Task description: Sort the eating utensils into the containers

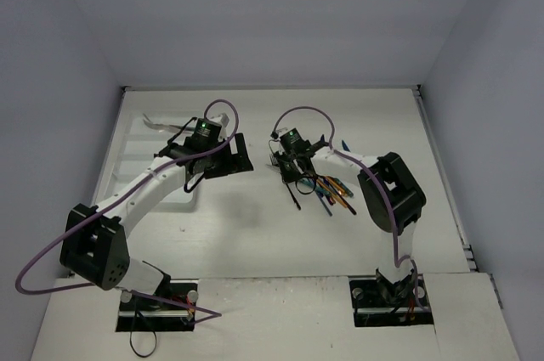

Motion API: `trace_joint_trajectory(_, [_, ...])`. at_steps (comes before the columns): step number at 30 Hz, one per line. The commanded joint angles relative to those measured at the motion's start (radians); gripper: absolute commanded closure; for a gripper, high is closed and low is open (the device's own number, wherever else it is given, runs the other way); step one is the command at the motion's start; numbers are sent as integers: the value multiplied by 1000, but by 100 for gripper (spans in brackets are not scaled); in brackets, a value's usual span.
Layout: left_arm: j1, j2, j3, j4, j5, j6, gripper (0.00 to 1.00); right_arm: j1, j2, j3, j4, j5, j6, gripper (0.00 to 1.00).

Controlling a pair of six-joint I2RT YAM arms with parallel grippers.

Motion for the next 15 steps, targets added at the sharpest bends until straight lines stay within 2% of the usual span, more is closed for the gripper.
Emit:
trace_joint_trajectory(1, [-5,-52,63,15,-9,-5,18,11,-101,31,-37,-149,-17,100])
trace_joint_trajectory(15, [-4,-115,37,4,-29,-14,18,-24,-137,133,-4,-354,-9,100])
